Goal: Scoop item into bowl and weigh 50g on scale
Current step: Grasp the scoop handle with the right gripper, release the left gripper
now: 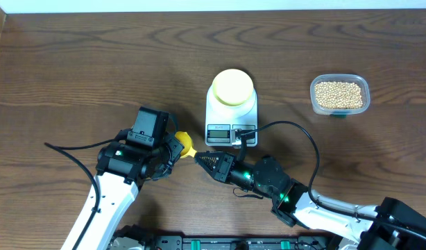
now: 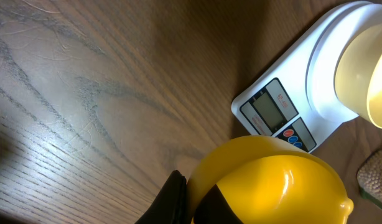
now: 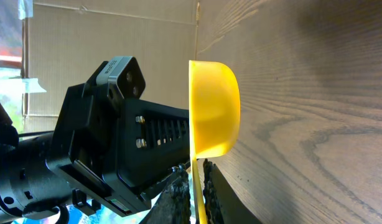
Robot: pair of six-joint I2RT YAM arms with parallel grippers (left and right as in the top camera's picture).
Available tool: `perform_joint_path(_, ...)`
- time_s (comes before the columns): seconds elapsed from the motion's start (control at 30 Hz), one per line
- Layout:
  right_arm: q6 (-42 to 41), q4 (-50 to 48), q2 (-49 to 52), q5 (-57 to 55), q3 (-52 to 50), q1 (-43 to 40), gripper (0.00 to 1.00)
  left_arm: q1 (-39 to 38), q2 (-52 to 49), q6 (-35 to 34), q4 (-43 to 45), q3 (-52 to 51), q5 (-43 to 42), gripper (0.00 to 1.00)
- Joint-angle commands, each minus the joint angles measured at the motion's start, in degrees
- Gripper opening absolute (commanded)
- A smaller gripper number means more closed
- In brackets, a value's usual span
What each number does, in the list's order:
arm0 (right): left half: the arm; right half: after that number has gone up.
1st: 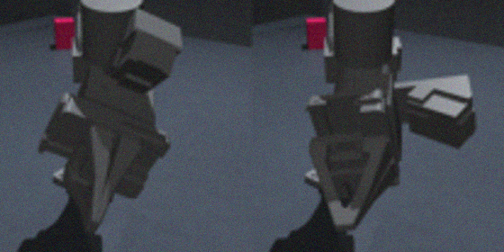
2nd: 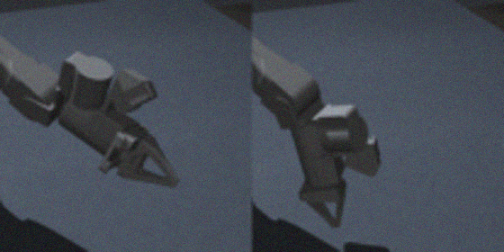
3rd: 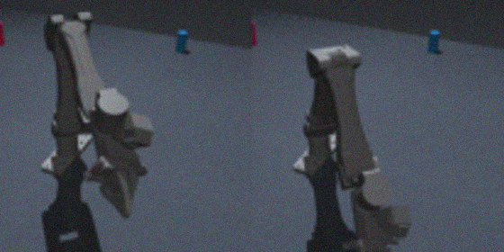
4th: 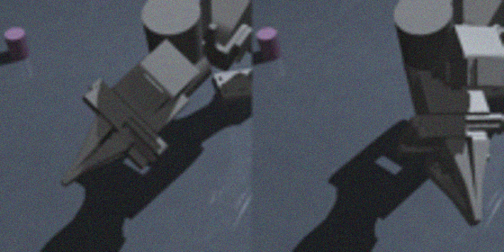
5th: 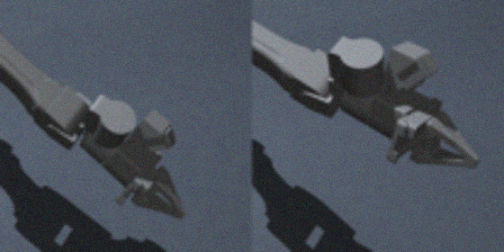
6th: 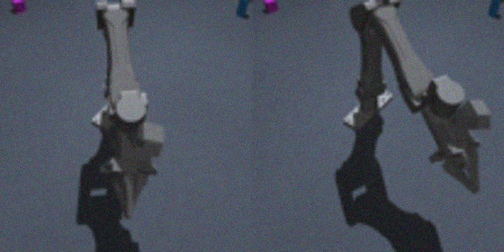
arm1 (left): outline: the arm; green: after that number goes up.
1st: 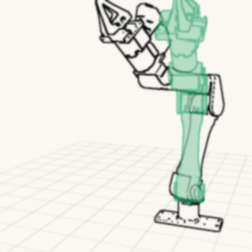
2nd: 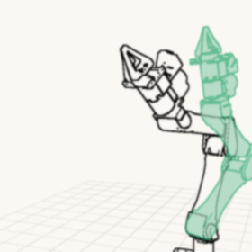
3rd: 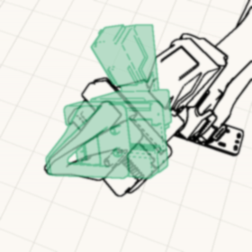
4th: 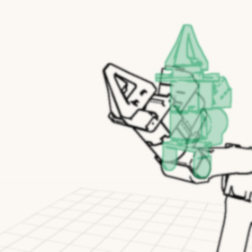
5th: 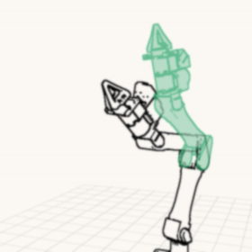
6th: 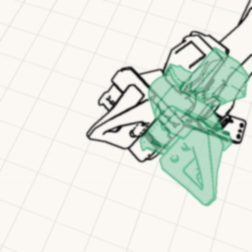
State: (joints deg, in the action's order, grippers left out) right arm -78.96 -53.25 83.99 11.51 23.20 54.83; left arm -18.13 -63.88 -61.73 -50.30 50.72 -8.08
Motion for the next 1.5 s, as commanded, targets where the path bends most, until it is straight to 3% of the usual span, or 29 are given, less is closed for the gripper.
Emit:
perform_joint_path(0.0,-0.1,-0.2,0.1,-1.2,0.5,0.4,0.09,-0.2,-0.1,-0.5,0.0,0.0,0.2,0.06)
perform_joint_path(0.2,-0.1,-0.2,0.1,-2.4,0.5,0.4,0.09,-0.2,-0.1,-0.5,-0.1,-0.1,0.2,0.07)
perform_joint_path(0.47,-0.1,-0.8,0.1,-2.4,0.5,0.4,0.01,-0.2,-0.1,-0.5,-0.2,-0.4,0.2,0.07)
perform_joint_path(0.8,-0.1,-0.8,0.1,-2.4,0.5,0.4,0.01,-0.2,-0.1,-0.5,-0.2,-0.4,0.2,0.07)
perform_joint_path(0.93,4.4,-0.5,0.1,-2.4,0.5,0.4,0.01,-0.2,-0.1,-0.5,-0.2,-0.4,0.2,0.08)
perform_joint_path(1.03,9.1,1.6,0.1,-2.4,0.5,0.3,0.01,-0.2,-0.1,-0.5,-0.2,-0.4,0.2,0.27)
perform_joint_path(1.07,11.1,2.7,0.1,-2.4,0.5,0.3,0.01,-0.2,-0.1,-0.5,-0.2,-0.4,0.2,0.43)
perform_joint_path(1.13,15.5,4.4,0.1,-2.4,0.5,0.3,0.01,-0.2,-0.1,-0.5,-0.2,-0.4,0.2,0.52)
perform_joint_path(1.3,24.3,8.8,-0.2,-2.6,0.5,-0.8,0.01,-0.2,-0.1,-0.5,-0.7,-0.4,2.1,0.68)
perform_joint_path(1.47,30.9,23.5,-8.8,-3.1,0.5,-3.2,0.01,-0.2,-0.1,-0.5,-3.1,-0.4,5.6,0.71)
